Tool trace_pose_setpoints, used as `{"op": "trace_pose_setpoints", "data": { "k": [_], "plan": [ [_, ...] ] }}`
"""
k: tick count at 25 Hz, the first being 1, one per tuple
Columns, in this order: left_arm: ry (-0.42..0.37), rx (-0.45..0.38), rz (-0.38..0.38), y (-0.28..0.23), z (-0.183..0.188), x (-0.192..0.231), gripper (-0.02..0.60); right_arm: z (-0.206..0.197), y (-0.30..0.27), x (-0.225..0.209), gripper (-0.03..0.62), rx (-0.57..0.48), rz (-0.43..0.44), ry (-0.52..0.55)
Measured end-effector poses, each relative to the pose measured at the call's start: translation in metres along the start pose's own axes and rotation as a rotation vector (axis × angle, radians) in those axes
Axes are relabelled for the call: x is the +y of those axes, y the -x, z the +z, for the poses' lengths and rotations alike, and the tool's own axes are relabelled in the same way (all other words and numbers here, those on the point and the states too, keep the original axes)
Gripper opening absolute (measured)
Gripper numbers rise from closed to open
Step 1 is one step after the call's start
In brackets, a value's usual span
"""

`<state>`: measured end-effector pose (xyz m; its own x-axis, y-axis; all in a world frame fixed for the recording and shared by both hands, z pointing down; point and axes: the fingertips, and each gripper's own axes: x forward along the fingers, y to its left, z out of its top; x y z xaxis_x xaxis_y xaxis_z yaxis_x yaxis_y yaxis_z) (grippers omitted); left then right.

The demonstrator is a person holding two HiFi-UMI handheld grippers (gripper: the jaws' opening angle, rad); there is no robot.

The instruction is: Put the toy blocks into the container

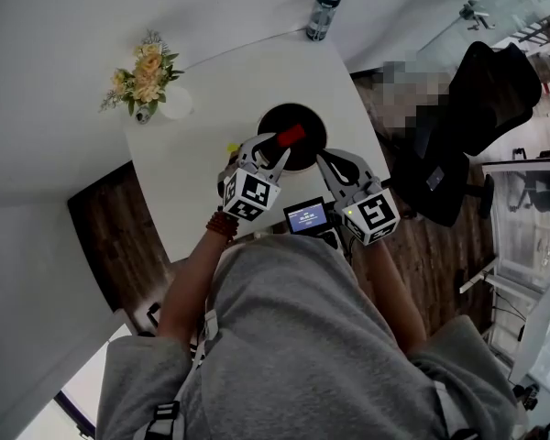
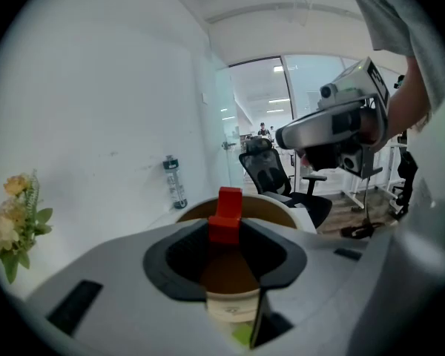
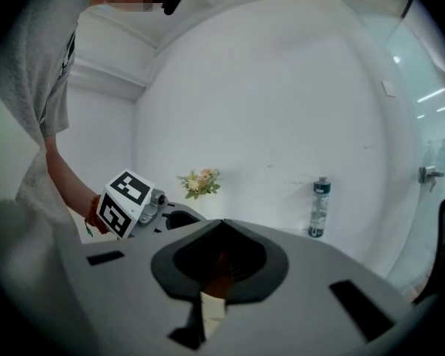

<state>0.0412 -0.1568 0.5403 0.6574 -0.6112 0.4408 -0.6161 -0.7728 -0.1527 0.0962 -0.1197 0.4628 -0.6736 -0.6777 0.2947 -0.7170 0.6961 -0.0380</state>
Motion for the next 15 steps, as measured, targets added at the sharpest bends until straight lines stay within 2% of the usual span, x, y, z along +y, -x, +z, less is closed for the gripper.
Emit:
{"op": "trace_pose_setpoints", "data": {
  "k": [8,15],
  "plan": [
    [0.003,-0.006,0.000,0.003,-0.002,0.000,0.133,0.001,-0.009,0.005,0.003,0.001,0.015,0.002],
    [0.046,-0.015,0.052,0.018,-0.011,0.015,0.133,0.002,-0.012,0.009,0.003,0.008,0.017,0.005]
  ]
}}
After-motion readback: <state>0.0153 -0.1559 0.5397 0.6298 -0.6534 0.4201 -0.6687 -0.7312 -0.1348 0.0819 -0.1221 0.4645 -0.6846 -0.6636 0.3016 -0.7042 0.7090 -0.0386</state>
